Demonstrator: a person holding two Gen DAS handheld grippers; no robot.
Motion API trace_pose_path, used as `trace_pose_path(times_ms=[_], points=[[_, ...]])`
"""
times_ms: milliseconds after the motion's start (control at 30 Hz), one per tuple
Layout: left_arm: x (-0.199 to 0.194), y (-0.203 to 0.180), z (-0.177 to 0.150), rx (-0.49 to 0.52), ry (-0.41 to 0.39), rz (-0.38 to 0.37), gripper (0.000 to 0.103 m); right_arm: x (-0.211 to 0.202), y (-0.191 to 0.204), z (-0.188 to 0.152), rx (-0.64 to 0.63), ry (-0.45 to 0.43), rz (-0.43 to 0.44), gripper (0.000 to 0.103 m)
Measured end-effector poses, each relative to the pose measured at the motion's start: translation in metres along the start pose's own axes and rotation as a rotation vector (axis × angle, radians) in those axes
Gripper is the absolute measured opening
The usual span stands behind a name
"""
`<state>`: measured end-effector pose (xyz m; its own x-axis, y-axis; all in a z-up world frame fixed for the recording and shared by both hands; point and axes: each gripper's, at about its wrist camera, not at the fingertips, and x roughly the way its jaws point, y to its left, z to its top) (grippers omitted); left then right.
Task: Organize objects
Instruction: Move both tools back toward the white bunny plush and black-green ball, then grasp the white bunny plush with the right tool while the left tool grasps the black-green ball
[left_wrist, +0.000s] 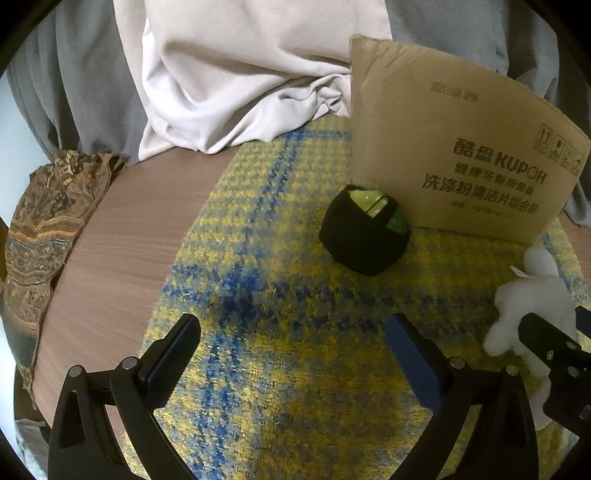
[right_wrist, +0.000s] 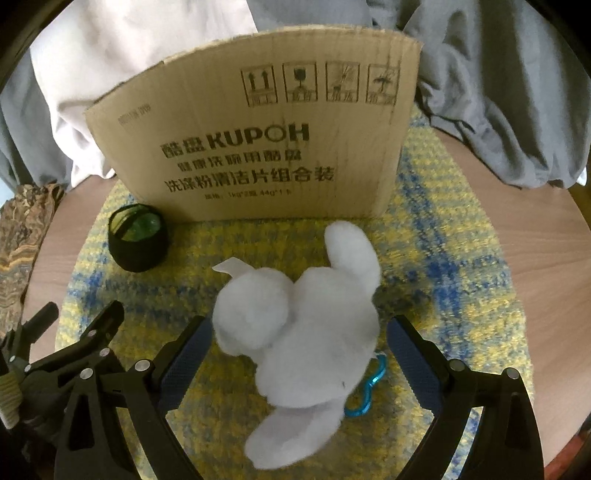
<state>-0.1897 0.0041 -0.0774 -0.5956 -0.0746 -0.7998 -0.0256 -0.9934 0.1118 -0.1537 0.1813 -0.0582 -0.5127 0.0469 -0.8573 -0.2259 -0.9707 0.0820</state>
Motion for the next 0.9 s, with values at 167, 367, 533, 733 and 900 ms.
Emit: trace_pose_path(times_ms=[167, 367, 533, 733, 900], points=[[0.006, 0.002, 0.001, -0.009, 0.009, 0.001, 0.102, 0.017, 0.0, 0.0, 0.022, 0.043, 0.021, 0.096], [0.008, -0.001, 0.004, 0.001, 0.008, -0.002, 0.102, 0.018, -0.003, -0.002, 0.037, 0.03, 0.052, 0.089], [0.008, -0.007, 0.007, 0.011, 0.004, -0.016, 0.102, 0.015, -0.006, -0.006, 0.051, 0.005, 0.077, 0.082], [0.01, -0.015, 0.018, 0.019, -0.008, -0.04, 0.102, -0.002, -0.011, -0.008, 0.078, -0.047, 0.06, 0.081], [0.017, -0.03, 0.034, 0.085, -0.044, -0.063, 0.102, -0.017, -0.011, -0.003, 0.109, -0.087, 0.049, 0.081]])
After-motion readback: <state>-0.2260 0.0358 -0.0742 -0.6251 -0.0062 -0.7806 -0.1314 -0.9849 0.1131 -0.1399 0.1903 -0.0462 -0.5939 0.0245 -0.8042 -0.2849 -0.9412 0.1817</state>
